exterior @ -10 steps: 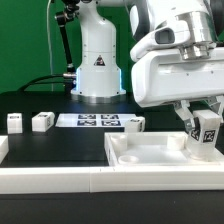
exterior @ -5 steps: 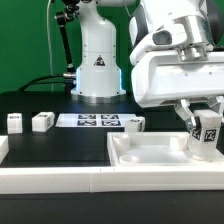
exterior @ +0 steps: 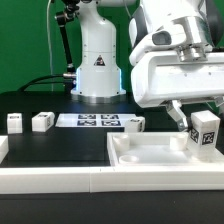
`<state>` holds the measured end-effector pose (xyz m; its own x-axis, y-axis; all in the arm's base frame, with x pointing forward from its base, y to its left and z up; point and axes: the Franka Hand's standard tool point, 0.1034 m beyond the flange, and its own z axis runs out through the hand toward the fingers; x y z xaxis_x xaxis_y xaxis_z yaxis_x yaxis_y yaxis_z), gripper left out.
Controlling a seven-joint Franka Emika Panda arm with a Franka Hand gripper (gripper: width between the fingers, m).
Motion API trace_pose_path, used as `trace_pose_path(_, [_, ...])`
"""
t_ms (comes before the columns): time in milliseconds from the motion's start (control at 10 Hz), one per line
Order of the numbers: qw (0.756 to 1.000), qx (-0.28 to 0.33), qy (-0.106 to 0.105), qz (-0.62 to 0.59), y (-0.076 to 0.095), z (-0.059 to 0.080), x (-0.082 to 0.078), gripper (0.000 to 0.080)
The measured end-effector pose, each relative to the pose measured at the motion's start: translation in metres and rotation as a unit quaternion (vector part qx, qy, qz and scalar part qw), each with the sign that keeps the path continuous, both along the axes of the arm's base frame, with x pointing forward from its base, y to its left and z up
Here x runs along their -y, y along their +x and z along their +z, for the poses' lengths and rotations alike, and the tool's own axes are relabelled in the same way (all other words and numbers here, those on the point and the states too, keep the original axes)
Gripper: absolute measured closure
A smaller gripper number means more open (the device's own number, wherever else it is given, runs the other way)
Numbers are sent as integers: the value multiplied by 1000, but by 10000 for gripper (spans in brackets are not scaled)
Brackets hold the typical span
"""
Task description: Assemble square table
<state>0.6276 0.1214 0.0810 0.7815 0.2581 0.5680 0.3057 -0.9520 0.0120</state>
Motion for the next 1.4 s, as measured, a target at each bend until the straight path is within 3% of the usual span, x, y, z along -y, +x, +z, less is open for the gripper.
trace_pose_path(100, [1000, 0, 0, 0, 0, 0, 0, 168])
trace_pose_path(200, [1000, 0, 0, 0, 0, 0, 0, 155])
trace_pose_path(500, [1000, -3, -3, 0, 1, 4, 5, 151])
trace_pose_path(800, [1000, -10, -11, 6, 7, 24, 10, 151])
trace_pose_path(1100, [1000, -24, -12, 10, 5, 20, 6, 151])
trace_pose_path(1200, [996, -88, -16, 19, -2, 15, 0, 151])
trace_pose_path(1300, [994, -104, -19, 20, 2, 15, 3, 151])
trace_pose_path(1400, [988, -152, -22, 21, -6, 9, 3, 151])
